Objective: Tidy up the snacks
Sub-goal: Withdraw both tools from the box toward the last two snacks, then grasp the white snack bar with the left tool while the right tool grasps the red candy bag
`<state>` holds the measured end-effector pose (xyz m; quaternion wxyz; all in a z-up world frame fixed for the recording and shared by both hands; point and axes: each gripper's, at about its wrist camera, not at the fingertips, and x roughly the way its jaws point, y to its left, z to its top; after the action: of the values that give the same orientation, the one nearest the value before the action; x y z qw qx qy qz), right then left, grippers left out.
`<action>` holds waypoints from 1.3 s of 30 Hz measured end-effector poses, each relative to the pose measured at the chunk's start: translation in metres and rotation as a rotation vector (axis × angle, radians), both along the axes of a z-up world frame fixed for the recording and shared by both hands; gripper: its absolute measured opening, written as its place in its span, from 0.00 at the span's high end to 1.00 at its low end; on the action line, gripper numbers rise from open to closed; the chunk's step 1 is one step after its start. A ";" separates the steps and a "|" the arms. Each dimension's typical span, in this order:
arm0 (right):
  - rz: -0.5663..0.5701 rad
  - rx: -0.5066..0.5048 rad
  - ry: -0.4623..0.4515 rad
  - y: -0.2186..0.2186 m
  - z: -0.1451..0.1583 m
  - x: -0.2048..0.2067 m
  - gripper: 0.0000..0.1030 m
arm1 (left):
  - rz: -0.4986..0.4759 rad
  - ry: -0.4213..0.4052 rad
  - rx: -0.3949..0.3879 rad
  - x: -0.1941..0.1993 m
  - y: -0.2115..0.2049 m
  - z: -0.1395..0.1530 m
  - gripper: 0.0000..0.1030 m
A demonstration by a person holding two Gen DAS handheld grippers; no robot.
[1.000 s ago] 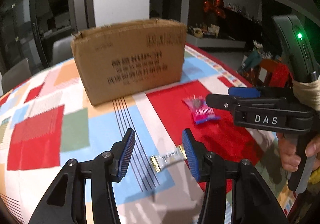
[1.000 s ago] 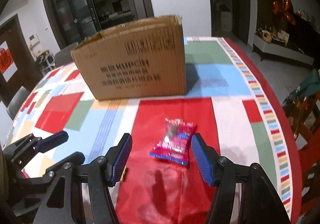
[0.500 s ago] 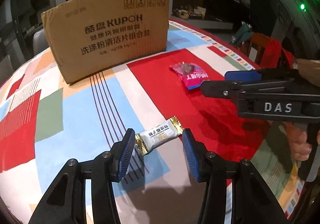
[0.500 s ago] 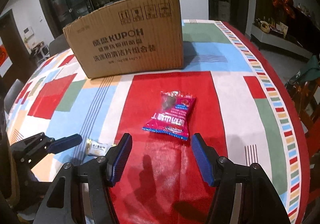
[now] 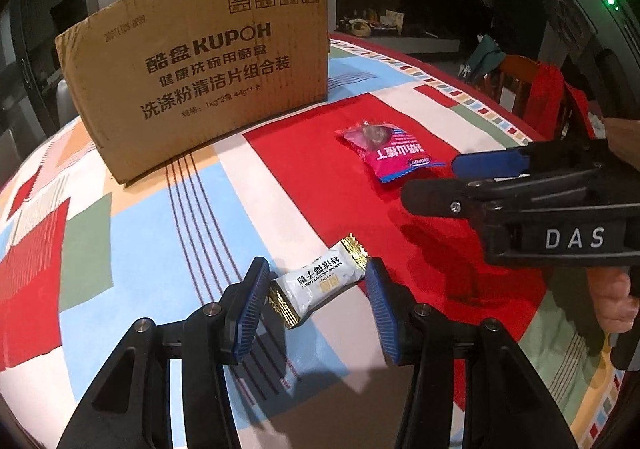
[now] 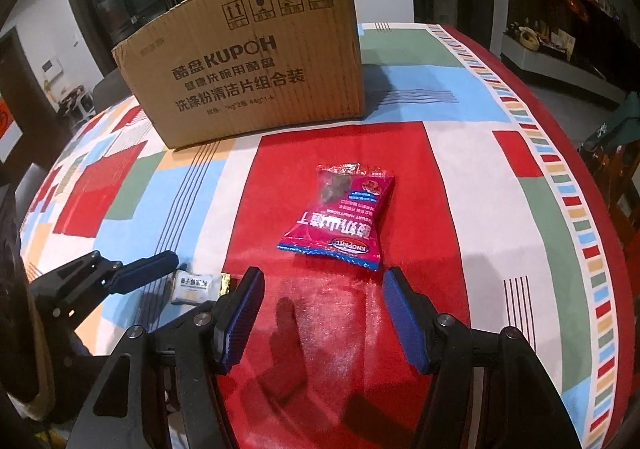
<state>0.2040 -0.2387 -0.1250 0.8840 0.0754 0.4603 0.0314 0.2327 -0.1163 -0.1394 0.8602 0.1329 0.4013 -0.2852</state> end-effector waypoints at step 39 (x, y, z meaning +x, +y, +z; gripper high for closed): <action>-0.108 0.044 0.017 -0.020 -0.013 0.058 0.50 | 0.207 0.015 -0.157 0.046 0.006 0.035 0.81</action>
<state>0.2615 -0.2588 -0.1380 0.8786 0.1197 0.4622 -0.0066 0.2791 -0.1101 -0.1045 0.8898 0.0211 0.3957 -0.2264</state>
